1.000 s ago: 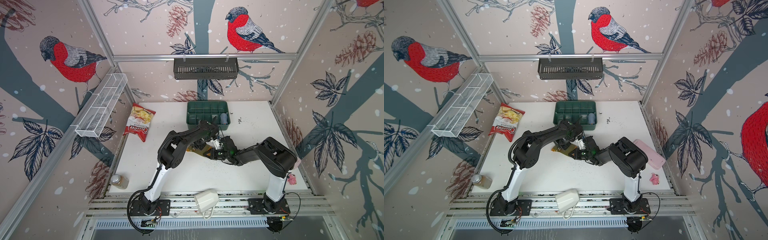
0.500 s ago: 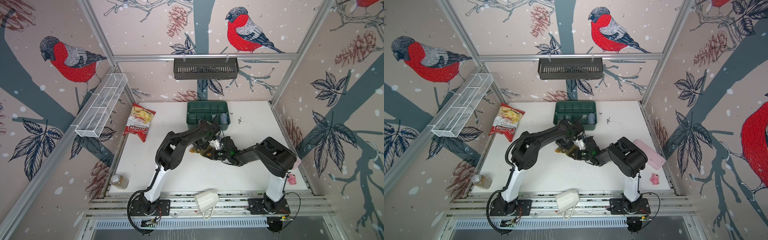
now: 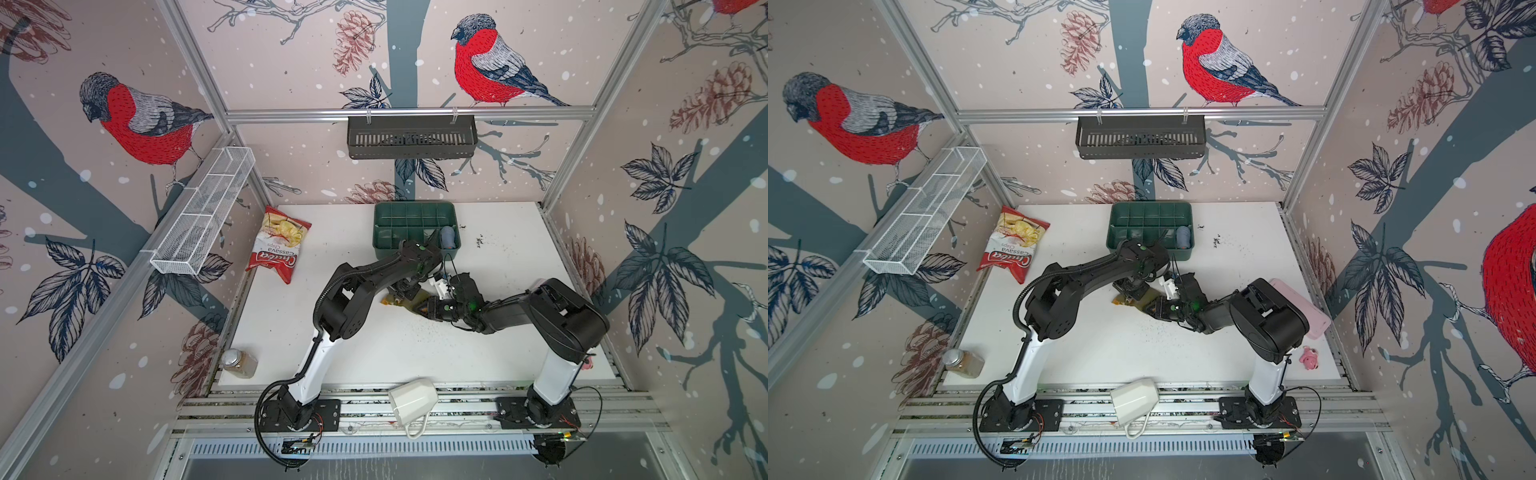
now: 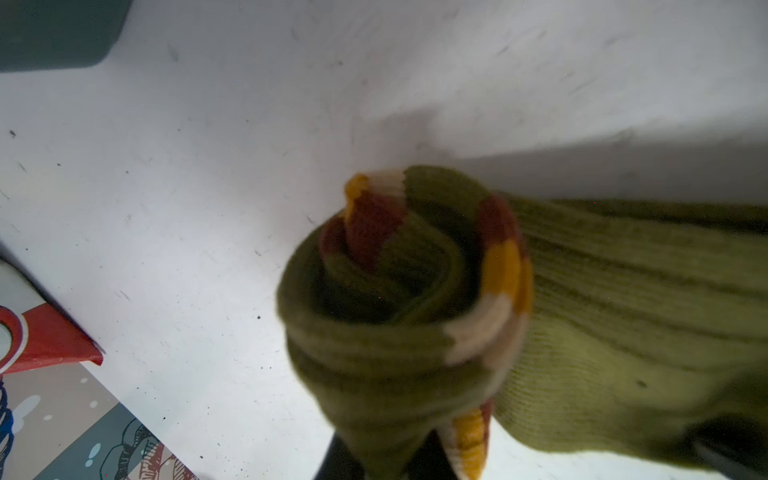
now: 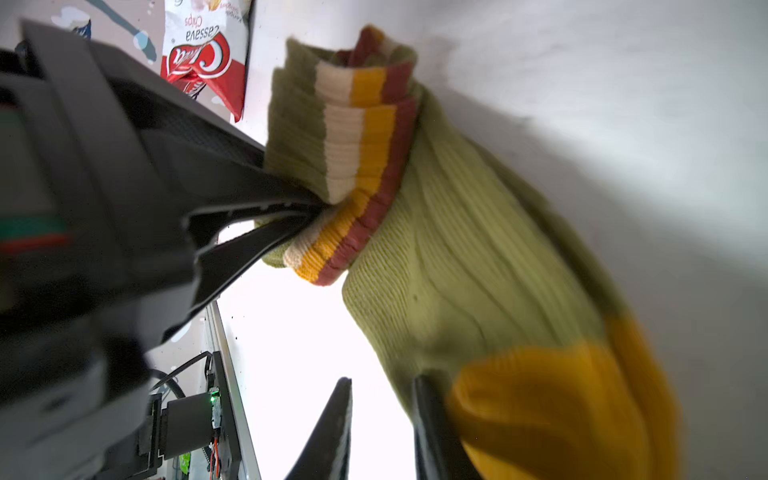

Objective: Roll the socks

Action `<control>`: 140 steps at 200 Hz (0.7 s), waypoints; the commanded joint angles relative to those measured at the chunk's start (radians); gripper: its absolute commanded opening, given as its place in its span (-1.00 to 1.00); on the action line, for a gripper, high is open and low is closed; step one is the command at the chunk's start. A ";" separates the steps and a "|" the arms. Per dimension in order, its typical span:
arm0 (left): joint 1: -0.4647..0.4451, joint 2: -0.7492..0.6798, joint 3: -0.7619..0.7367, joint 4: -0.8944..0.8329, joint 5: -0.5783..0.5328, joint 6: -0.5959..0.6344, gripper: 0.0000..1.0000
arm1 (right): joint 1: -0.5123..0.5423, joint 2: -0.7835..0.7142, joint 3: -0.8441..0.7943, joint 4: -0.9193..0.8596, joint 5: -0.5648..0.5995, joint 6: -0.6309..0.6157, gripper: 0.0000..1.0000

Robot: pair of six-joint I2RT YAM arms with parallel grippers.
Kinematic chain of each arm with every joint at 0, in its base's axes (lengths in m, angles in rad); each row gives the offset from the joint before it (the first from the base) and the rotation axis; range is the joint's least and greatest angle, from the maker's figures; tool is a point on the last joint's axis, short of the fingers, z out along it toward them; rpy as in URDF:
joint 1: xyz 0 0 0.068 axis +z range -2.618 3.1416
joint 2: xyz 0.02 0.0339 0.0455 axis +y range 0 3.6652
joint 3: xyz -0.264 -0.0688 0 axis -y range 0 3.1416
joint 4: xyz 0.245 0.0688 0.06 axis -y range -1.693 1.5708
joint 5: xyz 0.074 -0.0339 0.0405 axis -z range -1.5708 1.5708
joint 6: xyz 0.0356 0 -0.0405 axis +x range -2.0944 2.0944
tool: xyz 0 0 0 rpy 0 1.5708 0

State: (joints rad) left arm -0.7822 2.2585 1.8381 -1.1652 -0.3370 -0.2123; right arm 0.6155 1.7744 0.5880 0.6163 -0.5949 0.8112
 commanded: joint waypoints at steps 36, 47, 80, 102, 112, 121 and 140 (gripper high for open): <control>0.001 -0.005 0.000 -0.030 -0.002 -0.009 -0.83 | -0.001 -0.024 0.044 -0.080 0.018 -0.043 -0.60; 0.001 -0.013 -0.004 -0.022 0.011 -0.003 -0.83 | -0.001 -0.010 0.057 -0.062 0.009 -0.037 -0.63; 0.001 -0.031 -0.009 0.008 0.067 0.020 -0.83 | -0.002 0.033 0.078 0.036 -0.028 0.009 -0.67; 0.001 -0.024 0.005 0.005 0.075 0.026 -0.83 | -0.002 0.068 0.090 0.099 -0.047 0.045 -0.70; 0.001 -0.020 0.009 0.003 0.079 0.027 -0.83 | -0.002 0.083 0.094 0.127 -0.055 0.061 -0.71; 0.001 -0.019 0.009 0.004 0.084 0.030 -0.83 | -0.001 0.097 0.100 0.149 -0.063 0.074 -0.72; 0.001 -0.018 0.007 0.008 0.091 0.033 -0.83 | -0.001 0.121 0.117 0.160 -0.063 0.082 -0.73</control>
State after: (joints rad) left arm -0.7822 2.2383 1.8404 -1.1538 -0.2703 -0.1856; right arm 0.6140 1.8721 0.6853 0.6964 -0.6350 0.8654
